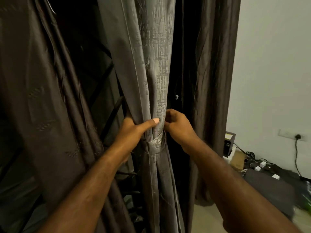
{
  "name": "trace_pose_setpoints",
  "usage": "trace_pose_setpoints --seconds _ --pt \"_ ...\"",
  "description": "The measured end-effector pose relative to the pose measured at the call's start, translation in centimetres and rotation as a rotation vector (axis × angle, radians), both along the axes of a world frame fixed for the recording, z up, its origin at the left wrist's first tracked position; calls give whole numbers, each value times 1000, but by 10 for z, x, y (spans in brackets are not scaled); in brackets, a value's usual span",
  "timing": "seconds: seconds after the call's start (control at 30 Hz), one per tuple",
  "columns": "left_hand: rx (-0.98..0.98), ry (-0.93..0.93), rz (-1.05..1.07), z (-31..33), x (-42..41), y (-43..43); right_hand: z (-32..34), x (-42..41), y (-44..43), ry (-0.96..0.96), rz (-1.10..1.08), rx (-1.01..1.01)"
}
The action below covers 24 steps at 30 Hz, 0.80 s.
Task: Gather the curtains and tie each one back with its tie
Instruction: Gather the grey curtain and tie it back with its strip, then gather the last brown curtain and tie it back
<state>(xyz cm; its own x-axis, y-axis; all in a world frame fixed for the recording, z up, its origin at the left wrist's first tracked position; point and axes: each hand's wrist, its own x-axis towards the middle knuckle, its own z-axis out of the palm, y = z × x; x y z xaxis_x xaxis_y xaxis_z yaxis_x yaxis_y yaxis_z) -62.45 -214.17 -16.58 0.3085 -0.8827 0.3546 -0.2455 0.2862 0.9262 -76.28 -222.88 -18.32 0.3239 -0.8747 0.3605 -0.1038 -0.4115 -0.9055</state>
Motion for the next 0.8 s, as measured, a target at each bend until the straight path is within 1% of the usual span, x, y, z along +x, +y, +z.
trace_pose_setpoints --seconds 0.07,0.13,0.2,0.3,0.37,0.4,0.47,0.5,0.6,0.7,0.8 --pt "-39 -5 24 8 0 4 9 -4 4 -25 -78 -16" --pt "-77 -59 85 18 -1 8 21 -9 7 -61 -209 -46" --pt "-158 -121 165 28 -5 13 33 -12 12 -47 -307 -102" --pt "-415 -214 363 43 -16 19 50 -15 18 22 -351 -192" --pt "-586 -352 510 53 -25 24 58 -17 23 86 -347 -235" --pt "-646 -419 542 58 -30 25 62 -20 25 109 -342 -243" --pt "-702 -523 532 64 -38 24 66 -23 27 133 -333 -256" --pt "-713 -545 496 67 -44 20 68 -28 25 138 -353 -269" --pt "-694 -517 370 75 -59 4 75 -47 17 146 -432 -307" --pt "-648 -481 310 79 -69 -18 81 -67 -1 135 -505 -313" --pt "-589 -499 260 83 -83 -49 86 -93 -27 124 -584 -307"
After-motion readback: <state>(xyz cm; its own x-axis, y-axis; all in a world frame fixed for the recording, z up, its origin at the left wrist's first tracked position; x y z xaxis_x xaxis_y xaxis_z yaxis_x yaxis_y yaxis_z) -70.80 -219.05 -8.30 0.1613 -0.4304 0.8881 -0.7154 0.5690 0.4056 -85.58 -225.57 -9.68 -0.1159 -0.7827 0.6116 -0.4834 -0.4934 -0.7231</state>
